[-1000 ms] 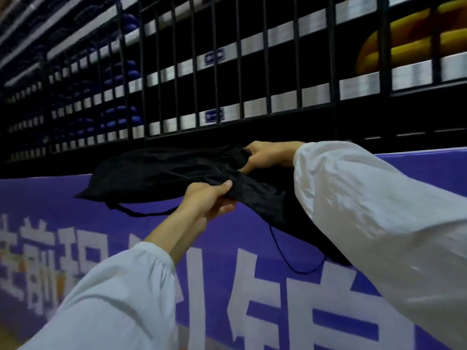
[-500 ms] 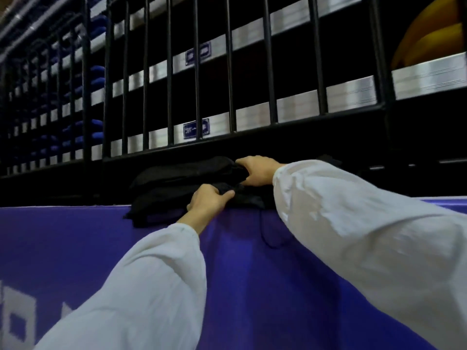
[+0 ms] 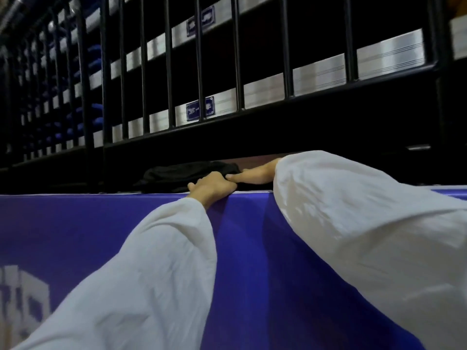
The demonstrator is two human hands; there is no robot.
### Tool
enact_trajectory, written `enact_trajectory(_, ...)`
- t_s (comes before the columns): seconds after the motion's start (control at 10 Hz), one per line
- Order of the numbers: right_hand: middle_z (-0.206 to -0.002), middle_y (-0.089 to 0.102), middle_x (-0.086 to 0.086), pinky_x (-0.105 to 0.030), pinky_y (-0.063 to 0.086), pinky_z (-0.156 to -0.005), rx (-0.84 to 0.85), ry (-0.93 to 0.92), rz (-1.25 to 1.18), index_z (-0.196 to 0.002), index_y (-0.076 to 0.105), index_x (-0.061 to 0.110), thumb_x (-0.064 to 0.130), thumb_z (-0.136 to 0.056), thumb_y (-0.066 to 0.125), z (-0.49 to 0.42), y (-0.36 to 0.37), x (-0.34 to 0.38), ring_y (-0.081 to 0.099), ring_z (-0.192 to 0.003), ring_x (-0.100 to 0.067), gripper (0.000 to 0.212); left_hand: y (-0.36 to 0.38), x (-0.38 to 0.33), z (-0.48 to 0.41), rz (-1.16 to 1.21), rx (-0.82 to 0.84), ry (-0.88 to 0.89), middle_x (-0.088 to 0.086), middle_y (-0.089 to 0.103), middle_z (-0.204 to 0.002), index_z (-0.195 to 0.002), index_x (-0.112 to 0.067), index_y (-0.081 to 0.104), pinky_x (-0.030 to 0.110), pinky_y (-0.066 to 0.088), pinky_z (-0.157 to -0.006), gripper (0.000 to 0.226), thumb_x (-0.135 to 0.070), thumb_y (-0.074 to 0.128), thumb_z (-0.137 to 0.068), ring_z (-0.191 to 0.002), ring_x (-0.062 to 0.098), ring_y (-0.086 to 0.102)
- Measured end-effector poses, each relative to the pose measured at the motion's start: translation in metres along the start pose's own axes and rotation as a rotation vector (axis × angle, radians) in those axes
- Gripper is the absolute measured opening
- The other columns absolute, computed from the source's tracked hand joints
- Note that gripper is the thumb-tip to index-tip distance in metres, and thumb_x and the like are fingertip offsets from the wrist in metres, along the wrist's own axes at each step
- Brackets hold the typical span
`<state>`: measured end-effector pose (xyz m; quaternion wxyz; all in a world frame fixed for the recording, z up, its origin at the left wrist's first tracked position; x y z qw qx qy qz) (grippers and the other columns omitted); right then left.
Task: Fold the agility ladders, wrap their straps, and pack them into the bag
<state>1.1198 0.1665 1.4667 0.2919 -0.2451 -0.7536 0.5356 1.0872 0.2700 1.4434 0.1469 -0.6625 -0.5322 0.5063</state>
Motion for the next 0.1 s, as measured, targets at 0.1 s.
enact_trajectory(0.1, -0.149, 0.040, -0.009, -0.040, 0.025, -0.112, -0.315, 0.082, 0.081, -0.148, 0.036, 0.021, 0.061, -0.094, 0.039, 0.0040, -0.0150, -0.0059, 0.038, -0.136, -0.030, 0.067, -0.0239, 0.0042, 0.0300, 0.238, -0.066, 0.101, 0.010, 0.054, -0.058, -0.057, -0.010, 0.054, 0.029, 0.038, -0.055, 0.043, -0.037, 0.061, -0.089, -0.057, 0.022, 0.053)
Point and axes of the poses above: each hand's wrist, its own z-axis away from the middle knuckle, its own y-axis out of the palm, x = y × z, the point moved 7 cm from there along -z, towards the middle knuckle
